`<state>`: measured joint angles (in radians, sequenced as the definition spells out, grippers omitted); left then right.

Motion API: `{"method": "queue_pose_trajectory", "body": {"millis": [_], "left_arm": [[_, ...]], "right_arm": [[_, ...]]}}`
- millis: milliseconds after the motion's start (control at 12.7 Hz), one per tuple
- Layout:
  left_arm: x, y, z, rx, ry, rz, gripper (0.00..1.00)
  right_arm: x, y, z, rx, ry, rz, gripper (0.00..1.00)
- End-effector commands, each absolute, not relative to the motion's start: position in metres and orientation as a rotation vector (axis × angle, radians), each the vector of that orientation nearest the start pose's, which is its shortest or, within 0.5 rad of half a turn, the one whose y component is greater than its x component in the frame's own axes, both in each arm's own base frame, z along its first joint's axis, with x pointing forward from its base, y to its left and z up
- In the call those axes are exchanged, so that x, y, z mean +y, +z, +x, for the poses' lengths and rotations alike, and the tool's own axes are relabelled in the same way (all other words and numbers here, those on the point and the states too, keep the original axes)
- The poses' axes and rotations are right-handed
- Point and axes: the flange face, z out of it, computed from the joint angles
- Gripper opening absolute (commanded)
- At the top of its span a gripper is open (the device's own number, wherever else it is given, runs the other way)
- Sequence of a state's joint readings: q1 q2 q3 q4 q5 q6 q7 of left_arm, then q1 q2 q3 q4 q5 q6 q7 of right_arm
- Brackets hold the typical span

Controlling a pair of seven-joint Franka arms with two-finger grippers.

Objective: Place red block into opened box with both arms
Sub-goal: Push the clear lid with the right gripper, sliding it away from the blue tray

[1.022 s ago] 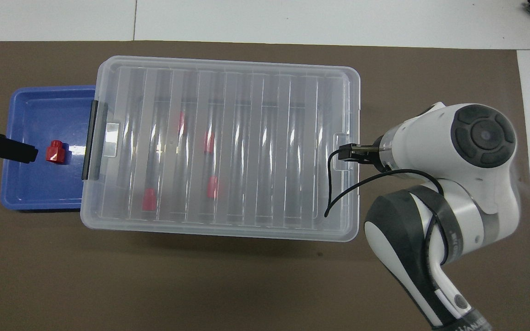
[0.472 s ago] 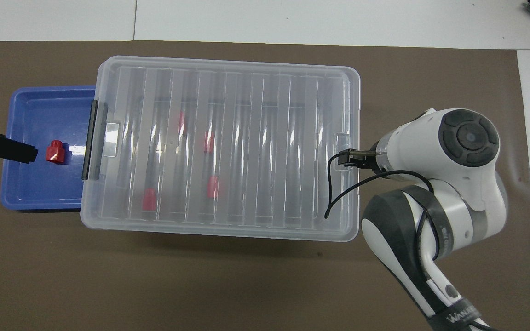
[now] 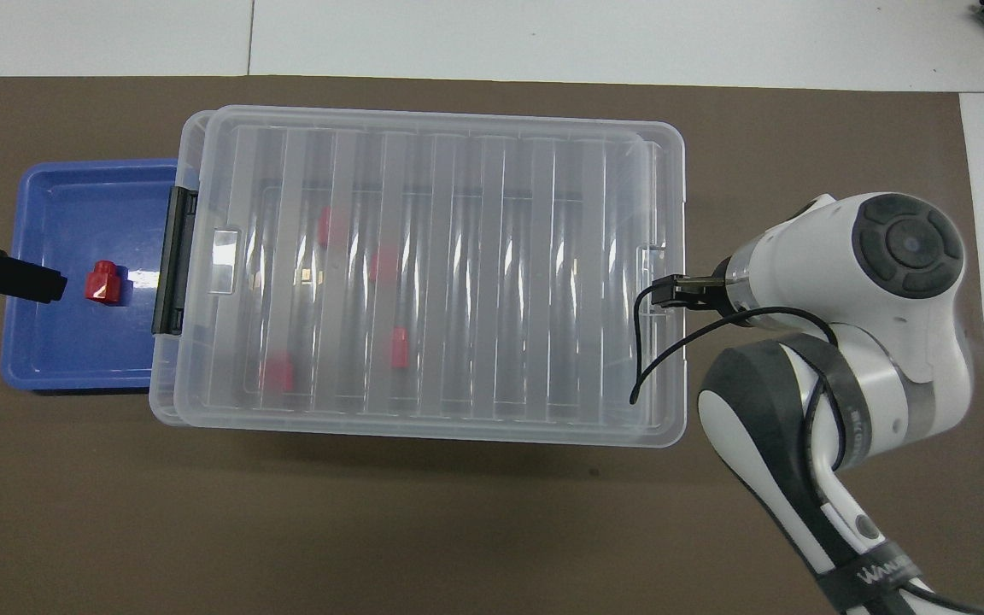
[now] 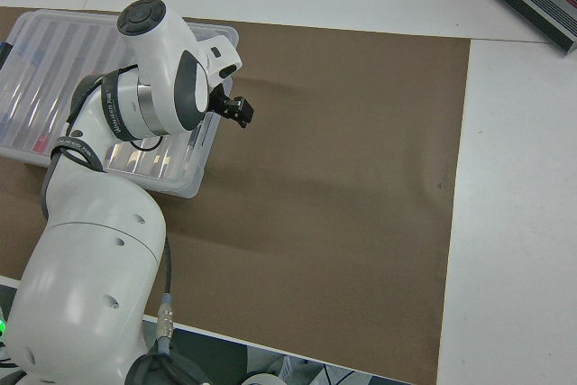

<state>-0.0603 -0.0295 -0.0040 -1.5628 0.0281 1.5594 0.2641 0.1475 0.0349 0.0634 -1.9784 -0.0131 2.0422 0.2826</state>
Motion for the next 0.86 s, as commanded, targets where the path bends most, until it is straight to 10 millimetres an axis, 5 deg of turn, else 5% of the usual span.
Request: {"method": "queue_pose_trajectory", "body": {"millis": [0, 472, 786], "left_arm": [[-0.018, 0.645, 0.535, 0.488, -0.023, -3.056, 1.0], [0.045, 0.641, 0.539, 0.339, -0.094, -3.065, 1.0], [0.07, 0.612, 0.546, 0.288, -0.122, -3.064, 1.0]], "right_arm": [[0.088, 0.452, 0.549, 0.076, 0.014, -3.143, 0.98], [0.026, 0.448, 0.55, -0.094, 0.084, -3.141, 1.0], [-0.005, 0.447, 0.552, -0.21, 0.077, -3.13, 1.0]]}}
